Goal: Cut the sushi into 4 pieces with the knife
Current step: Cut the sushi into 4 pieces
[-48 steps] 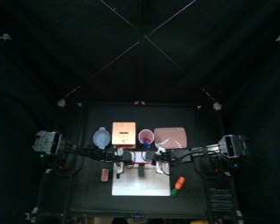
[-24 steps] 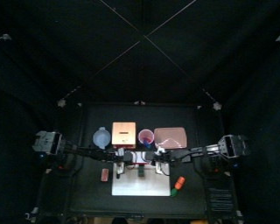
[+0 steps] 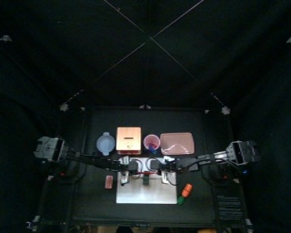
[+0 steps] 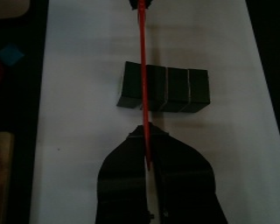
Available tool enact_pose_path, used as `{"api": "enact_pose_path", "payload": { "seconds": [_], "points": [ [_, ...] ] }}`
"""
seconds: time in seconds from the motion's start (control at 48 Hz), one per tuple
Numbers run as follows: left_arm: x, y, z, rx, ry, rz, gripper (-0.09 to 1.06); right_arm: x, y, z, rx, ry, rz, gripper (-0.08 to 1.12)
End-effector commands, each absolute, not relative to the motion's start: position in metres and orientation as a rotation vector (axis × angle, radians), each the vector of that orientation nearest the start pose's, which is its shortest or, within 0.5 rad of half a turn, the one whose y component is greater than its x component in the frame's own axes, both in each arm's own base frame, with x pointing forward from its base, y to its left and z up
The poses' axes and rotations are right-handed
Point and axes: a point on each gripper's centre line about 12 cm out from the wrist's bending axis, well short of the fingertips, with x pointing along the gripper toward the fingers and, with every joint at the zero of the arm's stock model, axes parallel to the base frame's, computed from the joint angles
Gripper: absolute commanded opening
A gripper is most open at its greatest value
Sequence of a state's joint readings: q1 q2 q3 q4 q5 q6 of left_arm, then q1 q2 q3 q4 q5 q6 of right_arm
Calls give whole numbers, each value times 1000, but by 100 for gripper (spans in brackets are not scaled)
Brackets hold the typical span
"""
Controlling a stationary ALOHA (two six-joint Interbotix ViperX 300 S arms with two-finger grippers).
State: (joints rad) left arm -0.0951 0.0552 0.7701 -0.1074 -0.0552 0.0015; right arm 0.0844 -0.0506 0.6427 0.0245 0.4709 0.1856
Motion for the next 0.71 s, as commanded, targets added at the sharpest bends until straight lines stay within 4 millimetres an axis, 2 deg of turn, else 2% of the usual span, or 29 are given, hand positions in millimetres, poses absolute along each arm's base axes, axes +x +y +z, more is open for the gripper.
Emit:
{"api": "enact_pose_path", "payload": {
  "seconds": [0.021, 0.312, 0.562, 0.708],
  "points": [
    [366, -34, 123, -62, 769, -45, 27, 351, 32, 163, 153, 1059, -23, 21],
    [365, -33, 116, -64, 788, -39, 27, 350, 29, 156, 138, 1080, -28, 21],
    [364, -31, 82, -59, 880, -29, 27, 340, 27, 117, 128, 1192, -44, 21],
    [366, -31, 77, -57, 891, -29, 27, 342, 21, 117, 135, 1186, -58, 21]
  ]
}}
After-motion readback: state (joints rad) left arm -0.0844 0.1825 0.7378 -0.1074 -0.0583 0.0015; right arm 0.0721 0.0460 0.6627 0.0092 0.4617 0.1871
